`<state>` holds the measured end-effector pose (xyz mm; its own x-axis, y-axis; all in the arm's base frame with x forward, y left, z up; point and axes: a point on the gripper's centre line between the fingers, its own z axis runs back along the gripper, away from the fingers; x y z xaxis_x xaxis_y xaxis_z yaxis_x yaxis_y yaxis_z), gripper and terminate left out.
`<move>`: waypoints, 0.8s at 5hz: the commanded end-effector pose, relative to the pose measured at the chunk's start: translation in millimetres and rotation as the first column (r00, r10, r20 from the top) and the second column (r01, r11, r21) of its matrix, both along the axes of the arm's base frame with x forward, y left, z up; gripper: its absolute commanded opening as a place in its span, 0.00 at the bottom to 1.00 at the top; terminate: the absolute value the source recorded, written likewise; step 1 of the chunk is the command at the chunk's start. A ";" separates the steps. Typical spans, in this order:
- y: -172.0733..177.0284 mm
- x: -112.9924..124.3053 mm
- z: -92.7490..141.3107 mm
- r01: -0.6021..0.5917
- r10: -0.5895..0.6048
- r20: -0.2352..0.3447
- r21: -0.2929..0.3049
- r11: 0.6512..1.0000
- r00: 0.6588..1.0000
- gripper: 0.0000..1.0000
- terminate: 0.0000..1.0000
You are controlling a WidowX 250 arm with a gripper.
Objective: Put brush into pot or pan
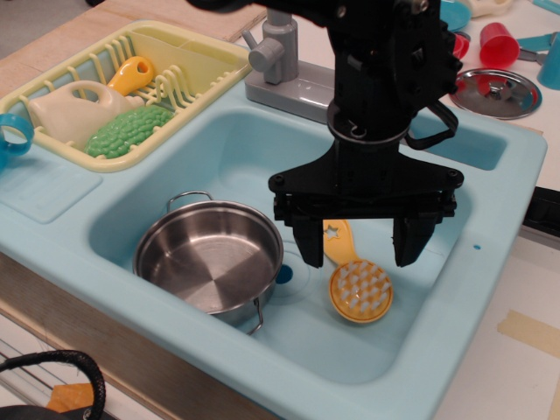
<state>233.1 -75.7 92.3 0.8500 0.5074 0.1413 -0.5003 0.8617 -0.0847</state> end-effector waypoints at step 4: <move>1.3 2.4 -32.8 -0.015 0.011 -0.037 -0.096 0.995 0.999 1.00 0.00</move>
<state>235.5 -78.8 54.5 0.8483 0.5285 0.0314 -0.5199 0.8427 -0.1399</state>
